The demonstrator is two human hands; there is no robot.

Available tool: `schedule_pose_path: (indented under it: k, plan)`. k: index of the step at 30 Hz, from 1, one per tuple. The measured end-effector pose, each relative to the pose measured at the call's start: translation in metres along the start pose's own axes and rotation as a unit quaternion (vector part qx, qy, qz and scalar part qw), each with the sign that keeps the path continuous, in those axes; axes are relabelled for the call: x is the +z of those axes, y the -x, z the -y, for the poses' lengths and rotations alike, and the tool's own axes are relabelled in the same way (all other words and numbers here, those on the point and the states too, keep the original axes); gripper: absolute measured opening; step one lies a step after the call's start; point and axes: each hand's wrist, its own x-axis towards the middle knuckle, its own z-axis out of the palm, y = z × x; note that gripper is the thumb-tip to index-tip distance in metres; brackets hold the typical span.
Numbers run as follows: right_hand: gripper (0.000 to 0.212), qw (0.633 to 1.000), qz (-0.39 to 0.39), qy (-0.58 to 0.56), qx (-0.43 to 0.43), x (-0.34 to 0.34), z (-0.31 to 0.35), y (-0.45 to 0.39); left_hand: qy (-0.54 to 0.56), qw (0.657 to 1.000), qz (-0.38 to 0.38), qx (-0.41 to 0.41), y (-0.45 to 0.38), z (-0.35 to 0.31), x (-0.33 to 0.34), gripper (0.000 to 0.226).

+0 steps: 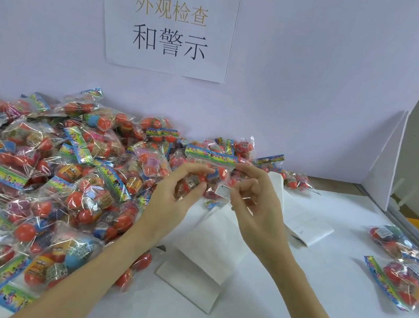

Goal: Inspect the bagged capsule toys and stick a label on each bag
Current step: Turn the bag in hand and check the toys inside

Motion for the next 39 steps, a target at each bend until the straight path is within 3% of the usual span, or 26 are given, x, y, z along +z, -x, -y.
schedule_pose_path:
  k: [9,26,30,33,36,39]
  plan:
    - [0.050,0.999,0.023,0.023,-0.022,0.004,-0.006,0.003,0.018,1.000,0.023,0.004,0.000,0.003,0.001,0.030]
    - [0.048,0.999,0.027,0.027,0.000,0.004,-0.001,0.005,0.042,0.999,0.027,-0.005,0.001,0.000,0.001,0.026]
    - [0.047,0.998,-0.009,0.060,-0.008,0.007,0.004,0.007,0.048,0.998,0.026,-0.008,0.000,0.001,0.000,0.024]
    - [0.047,0.996,-0.043,0.046,0.057,0.010,0.006,0.005,0.056,0.998,0.020,-0.009,0.000,0.002,-0.001,0.023]
    - [0.028,0.981,0.023,-0.045,0.186,0.007,0.006,0.003,0.102,0.994,0.038,-0.009,0.000,0.002,0.001,0.031]
    - [0.020,0.981,0.049,-0.051,0.182,0.009,0.004,0.005,0.127,0.990,0.051,-0.021,0.001,0.004,0.001,0.038]
